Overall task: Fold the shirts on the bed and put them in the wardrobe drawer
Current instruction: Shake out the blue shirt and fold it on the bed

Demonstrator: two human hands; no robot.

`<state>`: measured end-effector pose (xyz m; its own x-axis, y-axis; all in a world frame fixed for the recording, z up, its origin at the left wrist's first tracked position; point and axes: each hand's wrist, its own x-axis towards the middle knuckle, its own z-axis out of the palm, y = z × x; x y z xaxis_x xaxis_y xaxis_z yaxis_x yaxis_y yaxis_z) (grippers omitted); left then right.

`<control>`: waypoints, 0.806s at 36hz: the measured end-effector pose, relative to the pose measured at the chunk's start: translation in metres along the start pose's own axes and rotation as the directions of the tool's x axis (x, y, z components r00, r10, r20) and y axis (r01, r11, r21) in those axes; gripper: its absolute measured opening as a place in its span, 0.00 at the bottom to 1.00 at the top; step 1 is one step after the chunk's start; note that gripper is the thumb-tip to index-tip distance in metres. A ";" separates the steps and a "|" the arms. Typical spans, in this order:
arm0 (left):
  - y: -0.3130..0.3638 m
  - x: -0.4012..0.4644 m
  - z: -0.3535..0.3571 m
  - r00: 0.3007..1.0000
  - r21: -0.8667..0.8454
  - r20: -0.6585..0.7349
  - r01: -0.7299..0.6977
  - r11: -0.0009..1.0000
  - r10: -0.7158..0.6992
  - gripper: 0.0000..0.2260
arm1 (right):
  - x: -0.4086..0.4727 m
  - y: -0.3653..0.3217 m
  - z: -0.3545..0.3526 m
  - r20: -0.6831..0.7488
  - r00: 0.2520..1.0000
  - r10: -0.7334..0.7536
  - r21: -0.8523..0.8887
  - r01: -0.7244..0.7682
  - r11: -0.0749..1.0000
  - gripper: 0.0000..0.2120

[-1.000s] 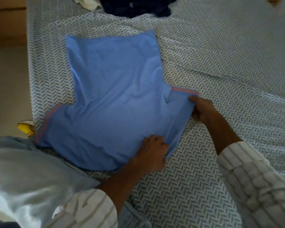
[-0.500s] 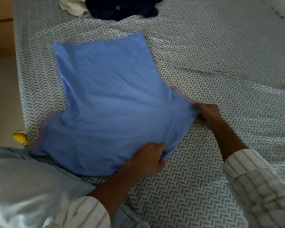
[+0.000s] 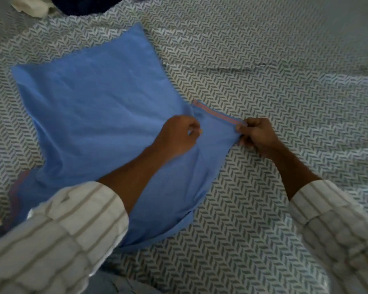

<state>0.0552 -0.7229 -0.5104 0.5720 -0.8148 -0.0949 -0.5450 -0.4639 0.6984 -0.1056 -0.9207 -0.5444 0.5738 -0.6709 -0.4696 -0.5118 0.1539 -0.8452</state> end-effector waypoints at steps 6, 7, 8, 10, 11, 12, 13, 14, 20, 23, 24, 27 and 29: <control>0.013 0.083 -0.010 0.999 0.275 -0.044 0.043 0.960 -0.032 0.16 | 0.008 0.009 -0.006 0.030 0.999 -0.042 0.206 0.035 0.978 0.14; 0.011 0.093 -0.010 0.998 0.365 -0.013 0.059 0.929 -0.058 0.15 | 0.009 0.010 -0.006 0.026 0.999 -0.046 0.215 0.040 0.976 0.14; 0.009 0.106 -0.007 0.995 0.448 0.033 0.068 0.891 -0.093 0.15 | 0.012 0.012 -0.008 0.019 0.999 -0.042 0.231 0.036 0.972 0.15; 0.002 0.117 -0.008 0.979 0.571 0.113 0.074 0.818 -0.168 0.21 | 0.012 0.013 -0.006 0.019 0.999 -0.045 0.247 0.039 0.968 0.16; 0.000 0.122 -0.008 0.971 0.616 0.138 0.068 0.784 -0.193 0.25 | 0.013 0.014 -0.006 0.026 0.998 -0.050 0.259 0.042 0.965 0.16; 0.001 0.127 -0.008 0.963 0.652 0.156 0.064 0.755 -0.218 0.29 | 0.014 0.015 -0.007 0.029 0.998 -0.052 0.269 0.042 0.962 0.15; 0.003 0.132 -0.007 0.955 0.678 0.175 0.058 0.733 -0.238 0.32 | 0.016 0.016 -0.008 0.031 0.998 -0.050 0.275 0.039 0.961 0.14; 0.005 0.136 -0.006 0.945 0.693 0.201 0.048 0.719 -0.257 0.33 | 0.017 0.017 -0.009 0.035 0.998 -0.047 0.274 0.036 0.961 0.13; 0.013 0.151 0.000 0.914 0.538 0.377 -0.082 0.839 -0.152 0.07 | 0.020 0.022 -0.011 0.087 0.996 -0.036 0.260 0.012 0.965 0.07; 0.017 0.157 0.000 0.902 0.397 0.427 -0.122 0.910 -0.065 0.08 | 0.020 0.022 -0.010 0.063 0.998 -0.029 0.262 0.011 0.965 0.08; 0.018 0.159 0.000 0.899 0.356 0.435 -0.124 0.926 -0.047 0.07 | 0.019 0.021 -0.010 0.052 0.998 -0.034 0.266 0.019 0.964 0.09; 0.015 0.163 0.003 0.906 0.270 0.423 -0.140 0.953 0.013 0.07 | 0.017 0.019 -0.008 -0.006 0.999 -0.051 0.289 0.050 0.956 0.12; 0.011 0.162 0.006 0.918 0.235 0.394 -0.153 0.960 0.049 0.08 | 0.016 0.019 -0.006 -0.060 0.997 -0.049 0.292 0.065 0.954 0.13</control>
<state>0.1382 -0.8617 -0.5222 0.2565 -0.9077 -0.3320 -0.7546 -0.4027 0.5181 -0.1101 -0.9328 -0.5665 0.5591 -0.7199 -0.4112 -0.2647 0.3150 -0.9114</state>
